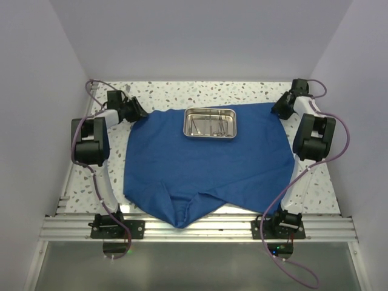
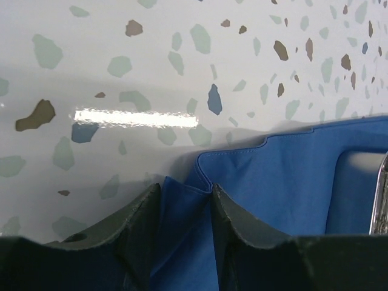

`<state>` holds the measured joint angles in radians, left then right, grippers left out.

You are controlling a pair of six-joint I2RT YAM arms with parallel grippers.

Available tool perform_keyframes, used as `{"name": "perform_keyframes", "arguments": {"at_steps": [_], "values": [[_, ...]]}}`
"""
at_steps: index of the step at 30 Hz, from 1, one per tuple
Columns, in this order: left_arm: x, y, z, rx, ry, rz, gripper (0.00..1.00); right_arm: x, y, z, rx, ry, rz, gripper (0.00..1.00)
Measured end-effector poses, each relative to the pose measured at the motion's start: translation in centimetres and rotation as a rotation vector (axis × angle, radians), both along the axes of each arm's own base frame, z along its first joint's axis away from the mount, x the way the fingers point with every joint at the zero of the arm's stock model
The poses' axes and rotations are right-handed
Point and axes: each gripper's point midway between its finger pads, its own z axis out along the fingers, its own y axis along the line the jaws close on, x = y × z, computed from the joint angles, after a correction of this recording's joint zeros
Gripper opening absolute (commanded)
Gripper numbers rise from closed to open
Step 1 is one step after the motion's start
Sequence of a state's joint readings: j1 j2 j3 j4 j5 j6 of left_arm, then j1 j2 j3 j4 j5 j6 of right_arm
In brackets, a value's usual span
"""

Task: Open and lay out the surgical kit
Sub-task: Smooth out the surgical kit at the center of the board.

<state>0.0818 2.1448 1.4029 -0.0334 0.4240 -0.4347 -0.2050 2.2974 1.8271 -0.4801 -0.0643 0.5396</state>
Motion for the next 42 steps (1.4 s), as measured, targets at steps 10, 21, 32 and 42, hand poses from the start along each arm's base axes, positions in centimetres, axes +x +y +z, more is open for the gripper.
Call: {"name": "perform_keyframes", "arguments": {"at_steps": [10,21,32,42], "values": [[-0.2,-1.0,0.0,-0.016,-0.006,-0.024,0.41,-2.2,-1.5,-0.1,-0.081,0.006,-0.111,0.06],[-0.7,-1.1,-0.6,-0.029,0.016,-0.018,0.00,-2.8,0.0,0.2,-0.009,-0.032,-0.077,0.00],[-0.9,-1.4,-0.5,-0.036,0.019,-0.030,0.00,-2.9,3.6,2.0,0.040,-0.078,0.026,0.00],[4.3,-0.2,-0.1,0.030,0.059,-0.027,0.00,3.3,5.4,7.4,0.033,-0.230,0.088,0.00]]}}
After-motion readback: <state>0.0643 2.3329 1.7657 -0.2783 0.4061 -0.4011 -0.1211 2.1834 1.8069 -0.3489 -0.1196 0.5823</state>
